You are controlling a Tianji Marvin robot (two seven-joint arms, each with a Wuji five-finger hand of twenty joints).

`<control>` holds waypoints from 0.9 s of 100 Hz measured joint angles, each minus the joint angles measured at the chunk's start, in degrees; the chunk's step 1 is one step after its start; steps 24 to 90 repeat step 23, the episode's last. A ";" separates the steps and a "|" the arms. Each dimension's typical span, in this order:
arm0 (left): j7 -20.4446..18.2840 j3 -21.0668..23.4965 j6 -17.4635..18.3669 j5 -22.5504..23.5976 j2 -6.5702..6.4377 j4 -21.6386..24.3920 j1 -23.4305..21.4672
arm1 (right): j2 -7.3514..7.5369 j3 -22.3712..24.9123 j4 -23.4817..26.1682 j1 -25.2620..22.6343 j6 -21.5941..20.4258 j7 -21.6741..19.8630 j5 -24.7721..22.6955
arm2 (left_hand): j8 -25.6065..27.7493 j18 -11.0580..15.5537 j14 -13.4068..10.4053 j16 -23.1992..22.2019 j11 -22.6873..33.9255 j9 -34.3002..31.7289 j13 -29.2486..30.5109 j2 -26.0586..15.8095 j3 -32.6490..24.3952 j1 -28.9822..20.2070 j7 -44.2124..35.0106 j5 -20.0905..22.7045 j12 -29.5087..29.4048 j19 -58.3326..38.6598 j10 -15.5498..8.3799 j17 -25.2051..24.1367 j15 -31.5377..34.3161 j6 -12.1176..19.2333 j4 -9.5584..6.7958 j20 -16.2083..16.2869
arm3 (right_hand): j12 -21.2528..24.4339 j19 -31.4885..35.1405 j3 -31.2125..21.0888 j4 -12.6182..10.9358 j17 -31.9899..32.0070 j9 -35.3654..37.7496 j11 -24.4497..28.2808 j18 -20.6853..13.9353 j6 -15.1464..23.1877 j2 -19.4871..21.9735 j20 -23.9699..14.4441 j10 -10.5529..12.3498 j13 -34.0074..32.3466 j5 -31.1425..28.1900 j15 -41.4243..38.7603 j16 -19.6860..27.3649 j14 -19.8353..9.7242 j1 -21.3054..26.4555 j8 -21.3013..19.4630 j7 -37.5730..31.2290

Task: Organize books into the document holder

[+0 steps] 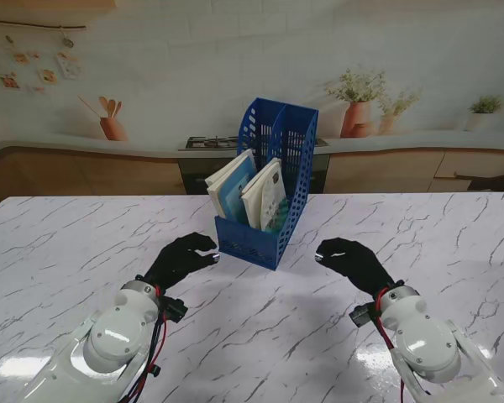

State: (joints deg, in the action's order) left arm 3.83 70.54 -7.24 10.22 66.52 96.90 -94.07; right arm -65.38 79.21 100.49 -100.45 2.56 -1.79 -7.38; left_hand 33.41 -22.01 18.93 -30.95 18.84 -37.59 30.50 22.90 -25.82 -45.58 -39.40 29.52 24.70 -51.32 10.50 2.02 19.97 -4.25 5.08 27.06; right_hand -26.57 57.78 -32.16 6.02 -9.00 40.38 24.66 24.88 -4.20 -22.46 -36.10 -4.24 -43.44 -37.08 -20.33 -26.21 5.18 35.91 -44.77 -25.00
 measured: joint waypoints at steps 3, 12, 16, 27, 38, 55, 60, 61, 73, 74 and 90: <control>-0.09 0.04 -0.12 0.12 0.00 0.00 -0.04 | 0.01 0.00 0.00 0.00 0.00 -0.01 0.01 | 0.00 0.00 0.00 0.00 0.00 0.00 0.00 0.00 0.00 0.00 0.00 0.00 0.00 0.00 0.00 0.00 0.00 0.00 0.00 0.02 | 0.00 0.00 0.00 0.00 0.00 0.00 0.00 0.00 0.00 0.00 0.00 -0.01 0.00 0.00 0.00 0.00 0.00 0.00 0.00 0.00; -0.27 0.21 -0.50 0.41 0.00 0.00 -0.17 | 0.03 0.00 0.00 0.02 -0.01 -0.03 0.05 | 0.00 0.00 0.00 0.00 0.00 0.00 0.00 0.00 0.00 0.00 0.00 0.00 0.00 0.00 0.00 0.00 0.00 0.00 0.00 0.07 | 0.00 0.00 0.00 0.00 0.00 0.00 0.00 0.00 0.00 0.00 0.00 -0.01 0.00 0.00 0.00 0.00 0.00 0.00 0.00 0.01; -0.34 0.27 -0.70 0.43 -0.01 0.00 -0.19 | 0.04 -0.01 0.00 0.04 -0.03 -0.08 0.09 | 0.00 0.00 0.00 0.00 0.00 0.00 0.00 0.00 0.00 0.00 0.00 0.00 0.00 0.00 0.00 0.00 0.00 0.00 0.00 0.10 | 0.00 0.00 0.00 0.00 0.00 0.00 0.00 0.00 0.00 0.00 0.00 -0.01 0.00 0.00 0.00 0.00 0.00 0.00 0.00 0.01; -0.76 0.36 -0.87 0.42 -0.02 -0.17 -0.16 | 0.06 -0.03 -0.02 0.07 -0.06 -0.21 0.19 | 0.00 0.05 0.00 -0.01 0.00 0.00 0.00 0.00 0.00 0.00 0.00 0.00 0.00 0.00 0.00 -0.01 0.00 0.00 0.00 0.16 | -0.01 0.00 0.00 0.00 0.00 0.00 0.00 0.00 0.01 0.00 0.00 -0.01 0.00 0.00 0.00 0.00 0.00 0.00 0.00 0.01; -0.76 0.36 -0.87 0.42 -0.02 -0.17 -0.16 | 0.06 -0.03 -0.02 0.07 -0.06 -0.21 0.19 | 0.00 0.05 0.00 -0.01 0.00 0.00 0.00 0.00 0.00 0.00 0.00 0.00 0.00 0.00 0.00 -0.01 0.00 0.00 0.00 0.16 | -0.01 0.00 0.00 0.00 0.00 0.00 0.00 0.00 0.01 0.00 0.00 -0.01 0.00 0.00 0.00 0.00 0.00 0.00 0.00 0.01; -0.76 0.36 -0.87 0.42 -0.02 -0.17 -0.16 | 0.06 -0.03 -0.02 0.07 -0.06 -0.21 0.19 | 0.00 0.05 0.00 -0.01 0.00 0.00 0.00 0.00 0.00 0.00 0.00 0.00 0.00 0.00 0.00 -0.01 0.00 0.00 0.00 0.16 | -0.01 0.00 0.00 0.00 0.00 0.00 0.00 0.00 0.01 0.00 0.00 -0.01 0.00 0.00 0.00 0.00 0.00 0.00 0.00 0.01; -0.76 0.36 -0.87 0.42 -0.02 -0.17 -0.16 | 0.06 -0.03 -0.02 0.07 -0.06 -0.21 0.19 | 0.00 0.05 0.00 -0.01 0.00 0.00 0.00 0.00 0.00 0.00 0.00 0.00 0.00 0.00 0.00 -0.01 0.00 0.00 0.00 0.16 | -0.01 0.00 0.00 0.00 0.00 0.00 0.00 0.00 0.01 0.00 0.00 -0.01 0.00 0.00 0.00 0.00 0.00 0.00 0.00 0.01; -0.76 0.36 -0.87 0.42 -0.02 -0.17 -0.16 | 0.06 -0.03 -0.02 0.07 -0.06 -0.21 0.19 | 0.00 0.05 0.00 -0.01 0.00 0.00 0.00 0.00 0.00 0.00 0.00 0.00 0.00 0.00 0.00 -0.01 0.00 0.00 0.00 0.16 | -0.01 0.00 0.00 0.00 0.00 0.00 0.00 0.00 0.01 0.00 0.00 -0.01 0.00 0.00 0.00 0.00 0.00 0.00 0.00 0.01; -0.76 0.36 -0.87 0.42 -0.02 -0.17 -0.16 | 0.06 -0.03 -0.02 0.07 -0.06 -0.21 0.19 | 0.00 0.05 0.00 -0.01 0.00 0.00 0.00 0.00 0.00 0.00 0.00 0.00 0.00 0.00 0.00 -0.01 0.00 0.00 0.00 0.16 | -0.01 0.00 0.00 0.00 0.00 0.00 0.00 0.00 0.01 0.00 0.00 -0.01 0.00 0.00 0.00 0.00 0.00 0.00 0.00 0.01; -0.76 0.36 -0.87 0.42 -0.02 -0.17 -0.16 | 0.06 -0.03 -0.02 0.07 -0.06 -0.21 0.19 | 0.00 0.05 0.00 -0.01 0.00 0.00 0.00 0.00 0.00 0.00 0.00 0.00 0.00 0.00 0.00 -0.01 0.00 0.00 0.00 0.16 | -0.01 0.00 0.00 0.00 0.00 0.00 0.00 0.00 0.01 0.00 0.00 -0.01 0.00 0.00 0.00 0.00 0.00 0.00 0.00 0.01; -0.76 0.36 -0.87 0.42 -0.02 -0.17 -0.16 | 0.06 -0.03 -0.02 0.07 -0.06 -0.21 0.19 | 0.00 0.05 0.00 -0.01 0.00 0.00 0.00 0.00 0.00 0.00 0.00 0.00 0.00 0.00 0.00 -0.01 0.00 0.00 0.00 0.16 | -0.01 0.00 0.00 0.00 0.00 0.00 0.00 0.00 0.01 0.00 0.00 -0.01 0.00 0.00 0.00 0.00 0.00 0.00 0.00 0.01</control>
